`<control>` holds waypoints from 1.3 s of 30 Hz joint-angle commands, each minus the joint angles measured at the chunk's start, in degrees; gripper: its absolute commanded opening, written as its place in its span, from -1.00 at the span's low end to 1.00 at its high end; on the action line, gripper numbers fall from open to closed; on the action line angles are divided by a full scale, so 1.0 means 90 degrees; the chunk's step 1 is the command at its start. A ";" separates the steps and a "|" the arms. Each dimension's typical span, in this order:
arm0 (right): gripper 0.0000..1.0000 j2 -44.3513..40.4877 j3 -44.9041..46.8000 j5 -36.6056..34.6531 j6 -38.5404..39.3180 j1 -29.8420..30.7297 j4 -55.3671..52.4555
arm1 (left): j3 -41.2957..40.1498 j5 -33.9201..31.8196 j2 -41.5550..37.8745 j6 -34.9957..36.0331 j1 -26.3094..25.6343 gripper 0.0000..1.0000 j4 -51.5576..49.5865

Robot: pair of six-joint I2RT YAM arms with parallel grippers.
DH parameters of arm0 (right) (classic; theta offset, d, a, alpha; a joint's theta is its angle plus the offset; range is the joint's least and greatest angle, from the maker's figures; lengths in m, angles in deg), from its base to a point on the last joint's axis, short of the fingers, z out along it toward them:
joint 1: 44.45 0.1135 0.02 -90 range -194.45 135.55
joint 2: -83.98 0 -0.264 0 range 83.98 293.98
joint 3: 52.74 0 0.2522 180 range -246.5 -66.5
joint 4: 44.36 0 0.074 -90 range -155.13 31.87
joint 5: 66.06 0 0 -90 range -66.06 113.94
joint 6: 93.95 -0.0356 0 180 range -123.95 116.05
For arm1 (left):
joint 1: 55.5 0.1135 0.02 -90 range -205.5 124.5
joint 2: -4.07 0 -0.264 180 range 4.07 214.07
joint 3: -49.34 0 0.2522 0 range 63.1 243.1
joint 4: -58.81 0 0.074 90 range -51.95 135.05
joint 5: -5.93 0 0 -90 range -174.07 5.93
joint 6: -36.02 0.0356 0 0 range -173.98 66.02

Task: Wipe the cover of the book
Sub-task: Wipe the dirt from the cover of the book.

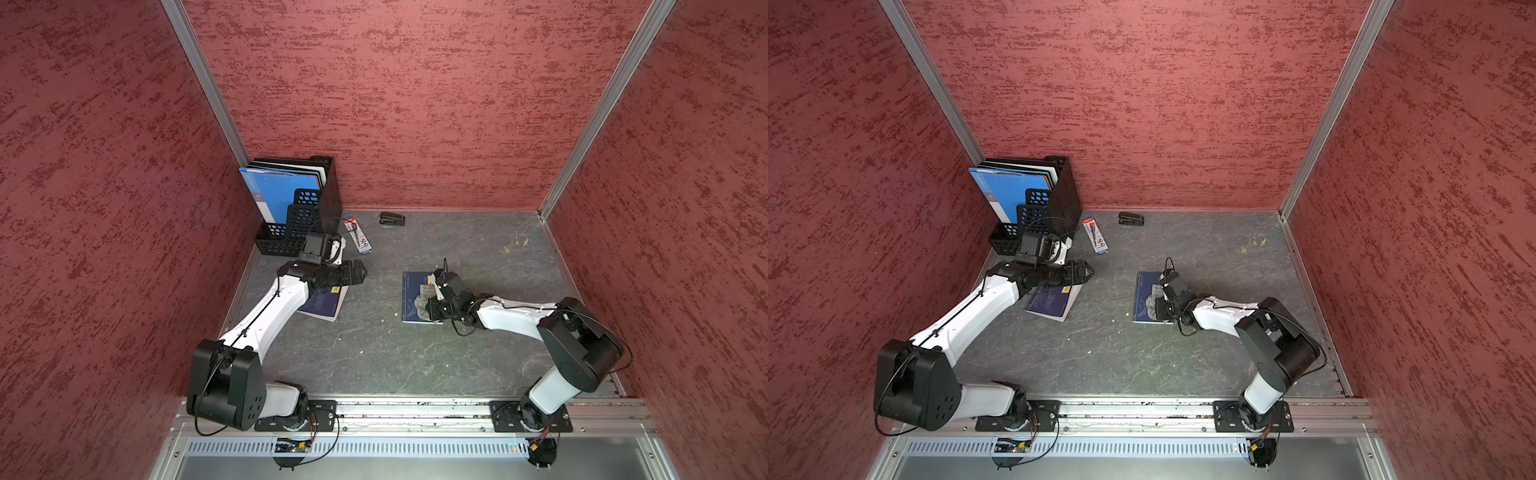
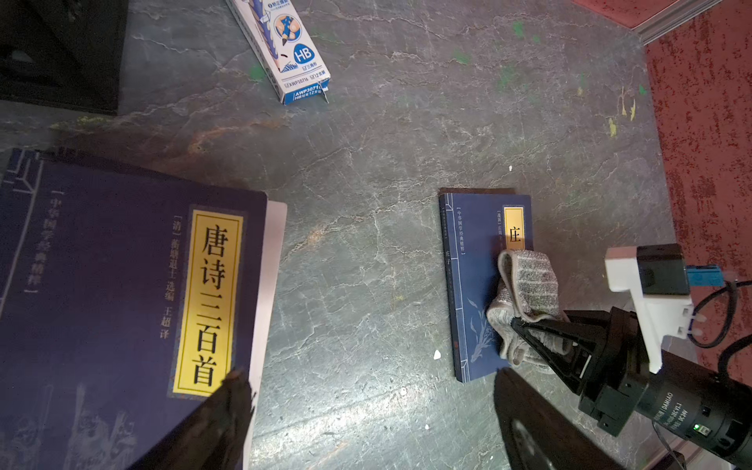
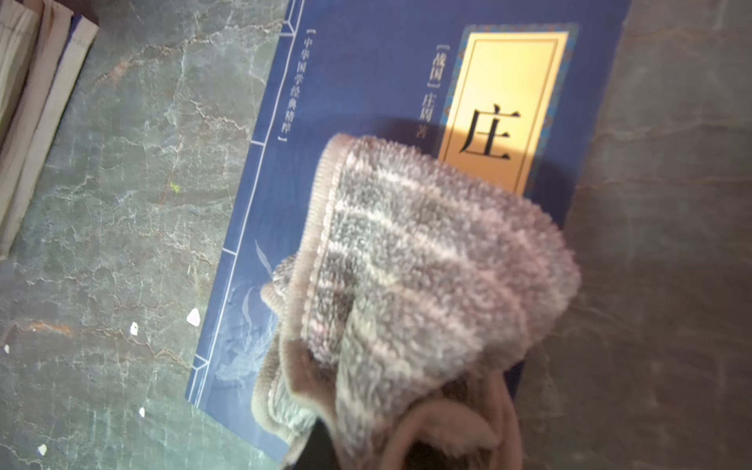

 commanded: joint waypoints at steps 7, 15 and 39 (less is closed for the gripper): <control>-0.68 0.1885 -0.1650 -0.0356 0.0638 -0.0707 -0.0715 | -0.0140 0.0160 -0.0120 -0.0049 0.0069 0.88 0.0209; -0.68 0.1546 -0.1586 -0.0018 0.0842 -0.0306 -0.0985 | -0.0172 0.0244 -0.0141 -0.0117 0.0128 0.88 0.0333; -0.67 0.2169 -0.2250 0.0182 0.0882 -0.0347 -0.0626 | -0.0385 0.0316 -0.0255 -0.0137 0.0299 0.92 0.0453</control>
